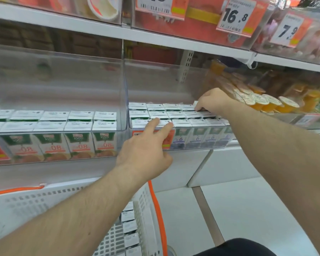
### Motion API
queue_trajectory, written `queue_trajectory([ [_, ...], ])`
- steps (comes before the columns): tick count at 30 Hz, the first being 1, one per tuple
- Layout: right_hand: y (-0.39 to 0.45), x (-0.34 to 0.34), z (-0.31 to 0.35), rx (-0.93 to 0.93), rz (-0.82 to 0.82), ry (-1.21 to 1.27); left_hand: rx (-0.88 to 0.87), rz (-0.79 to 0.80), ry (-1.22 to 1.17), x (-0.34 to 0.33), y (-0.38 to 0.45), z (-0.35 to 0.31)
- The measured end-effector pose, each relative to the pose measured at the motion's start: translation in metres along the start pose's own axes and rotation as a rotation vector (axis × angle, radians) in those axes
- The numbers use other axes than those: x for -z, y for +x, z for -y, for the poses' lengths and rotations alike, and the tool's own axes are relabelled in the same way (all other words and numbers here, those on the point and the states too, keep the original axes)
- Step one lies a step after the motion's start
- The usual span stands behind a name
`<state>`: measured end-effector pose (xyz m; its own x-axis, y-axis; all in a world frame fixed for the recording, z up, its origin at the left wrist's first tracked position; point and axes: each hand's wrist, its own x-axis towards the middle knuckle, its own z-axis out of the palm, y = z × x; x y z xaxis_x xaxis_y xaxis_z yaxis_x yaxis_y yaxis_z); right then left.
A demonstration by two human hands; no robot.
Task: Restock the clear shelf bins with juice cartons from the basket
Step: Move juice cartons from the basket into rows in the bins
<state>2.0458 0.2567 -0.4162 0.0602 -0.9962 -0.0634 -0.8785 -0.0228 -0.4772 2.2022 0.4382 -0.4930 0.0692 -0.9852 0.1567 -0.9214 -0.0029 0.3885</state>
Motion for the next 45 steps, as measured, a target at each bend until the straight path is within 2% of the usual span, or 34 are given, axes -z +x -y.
queue_trajectory([
  [4,0.003,0.001,0.010,-0.023,0.128,-0.002,-0.020,-0.007,-0.024,-0.002,0.002,0.004],
  [8,0.009,-0.002,0.015,0.033,0.158,0.006,-0.012,0.003,-0.045,-0.003,0.002,0.005],
  [11,0.007,-0.007,0.019,0.031,0.172,-0.085,-0.007,0.014,-0.069,0.001,0.002,0.001],
  [13,0.003,-0.008,0.021,0.006,0.229,-0.204,-0.004,-0.005,-0.186,0.007,-0.003,-0.002],
  [15,0.001,-0.010,0.020,-0.041,0.239,-0.324,-0.003,-0.113,-0.357,0.015,-0.012,-0.003],
  [16,-0.002,-0.012,0.019,-0.050,0.188,-0.377,0.015,-0.168,-0.447,0.019,-0.019,-0.002],
  [18,-0.010,-0.019,0.021,0.017,-0.030,-0.390,0.126,-0.218,-0.710,0.025,-0.030,0.003],
  [20,-0.035,-0.027,0.031,0.168,-0.306,-0.243,0.329,-0.165,-1.055,0.032,-0.040,0.008],
  [21,-0.053,-0.032,0.037,0.263,-0.380,-0.114,0.441,-0.136,-1.211,0.036,-0.045,0.010],
  [22,-0.074,-0.036,0.045,0.316,-0.386,0.030,0.535,-0.109,-1.327,0.040,-0.050,0.013],
  [24,-0.117,-0.047,0.059,0.329,-0.263,0.271,0.644,-0.061,-1.453,0.048,-0.061,0.019],
  [27,-0.174,-0.063,0.076,0.257,0.182,0.442,0.728,-0.059,-1.534,0.056,-0.074,0.028],
  [29,-0.196,-0.072,0.078,0.249,0.425,0.428,0.713,-0.056,-1.545,0.060,-0.080,0.032],
  [31,-0.214,-0.080,0.082,0.288,0.522,0.391,0.715,-0.052,-1.556,0.065,-0.088,0.038],
  [34,-0.227,-0.086,0.086,0.376,0.471,0.357,0.690,0.008,-1.610,0.069,-0.100,0.053],
  [37,-0.238,-0.088,0.093,0.527,0.434,0.289,0.511,-0.025,-1.622,0.077,-0.112,0.081],
  [39,-0.241,-0.086,0.098,0.614,0.440,0.266,0.321,0.047,-1.478,0.085,-0.122,0.103],
  [41,-0.244,-0.081,0.105,0.685,0.493,0.275,0.138,0.194,-1.207,0.094,-0.131,0.123],
  [43,-0.248,-0.079,0.115,0.726,0.552,0.299,0.015,0.324,-1.046,0.101,-0.139,0.135],
  [45,-0.252,-0.084,0.127,0.752,0.547,0.307,-0.001,0.287,-0.947,0.104,-0.144,0.140],
])
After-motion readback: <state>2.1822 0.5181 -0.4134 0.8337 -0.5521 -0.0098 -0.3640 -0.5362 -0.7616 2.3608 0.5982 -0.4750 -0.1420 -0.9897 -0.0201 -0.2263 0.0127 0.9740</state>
